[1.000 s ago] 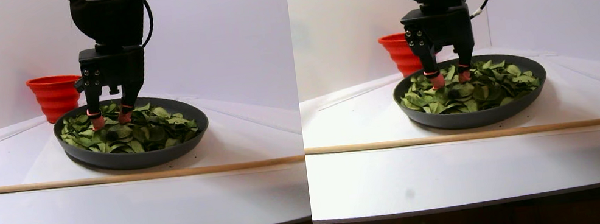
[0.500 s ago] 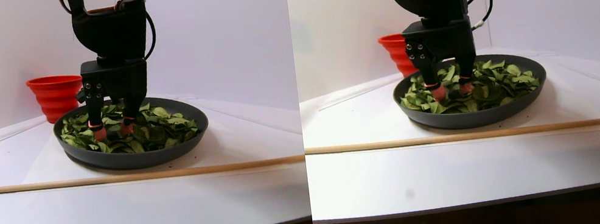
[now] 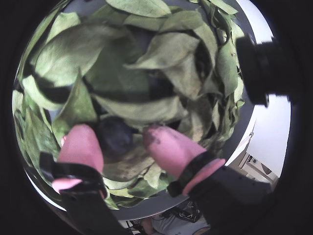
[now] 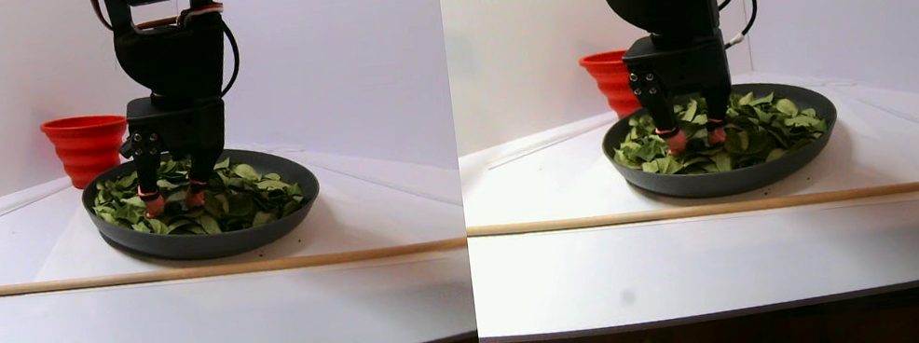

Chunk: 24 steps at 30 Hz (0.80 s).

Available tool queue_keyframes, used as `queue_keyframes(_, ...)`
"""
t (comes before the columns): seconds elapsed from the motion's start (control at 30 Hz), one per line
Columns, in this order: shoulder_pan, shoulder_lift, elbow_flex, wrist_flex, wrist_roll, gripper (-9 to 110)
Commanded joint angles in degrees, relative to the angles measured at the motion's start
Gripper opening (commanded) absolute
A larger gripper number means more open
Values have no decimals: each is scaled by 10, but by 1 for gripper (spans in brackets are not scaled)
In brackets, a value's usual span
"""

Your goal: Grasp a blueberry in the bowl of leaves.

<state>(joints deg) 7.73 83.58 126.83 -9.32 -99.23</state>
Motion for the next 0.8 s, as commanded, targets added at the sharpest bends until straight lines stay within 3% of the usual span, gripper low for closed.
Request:
queue_keyframes(0.0,2,4,-16,-10,4,18)
queue_keyframes(0.77,-2,-2,-20,-18,4,14)
